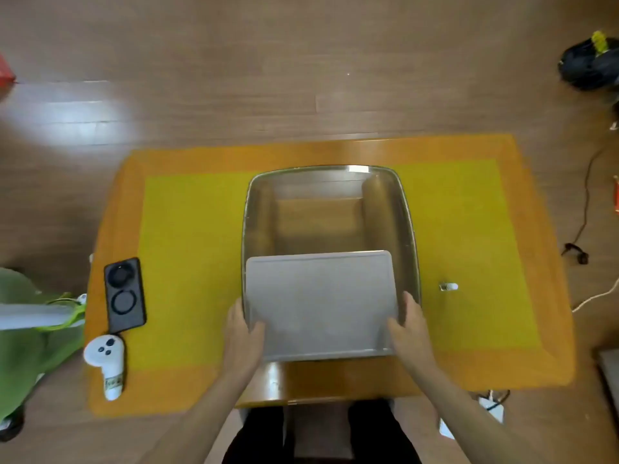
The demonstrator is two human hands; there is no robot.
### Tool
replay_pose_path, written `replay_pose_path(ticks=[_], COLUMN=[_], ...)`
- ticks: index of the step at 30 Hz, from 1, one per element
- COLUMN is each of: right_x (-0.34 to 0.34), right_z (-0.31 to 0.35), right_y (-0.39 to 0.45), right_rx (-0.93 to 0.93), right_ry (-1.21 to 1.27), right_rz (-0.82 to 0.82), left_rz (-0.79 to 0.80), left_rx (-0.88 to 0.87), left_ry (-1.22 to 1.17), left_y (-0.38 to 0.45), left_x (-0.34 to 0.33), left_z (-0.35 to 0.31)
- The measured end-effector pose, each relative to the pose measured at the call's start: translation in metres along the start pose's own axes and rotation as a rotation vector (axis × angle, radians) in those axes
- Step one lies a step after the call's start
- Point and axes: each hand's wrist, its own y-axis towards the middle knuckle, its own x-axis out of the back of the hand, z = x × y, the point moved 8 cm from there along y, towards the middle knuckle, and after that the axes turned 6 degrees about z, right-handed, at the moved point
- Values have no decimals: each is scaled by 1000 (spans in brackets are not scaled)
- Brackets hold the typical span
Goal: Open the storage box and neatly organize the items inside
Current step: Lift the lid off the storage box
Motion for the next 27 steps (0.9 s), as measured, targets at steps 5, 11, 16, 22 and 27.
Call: replay_pose_path(ticks=[5, 11, 16, 22, 27], right_x=[-25, -26, -1, 43, 48], right_z=[-1, -4, 28, 124, 146], right_y=[10, 3, 4, 70, 151], right_rx=[-27, -72, 48, 312, 267], right_ry=[105, 240, 353, 378, 222], right_rz=[43, 21, -3, -22, -95], left_rz=[21, -67, -102, -100, -103], left_rx=[86, 89, -75, -159, -162], left_ry=[-188, -309, -336, -300, -233], left_y=[12, 2, 8, 85, 157], left_x=[-26, -16, 7, 19, 15], left_z=[5, -6, -58, -127, -156])
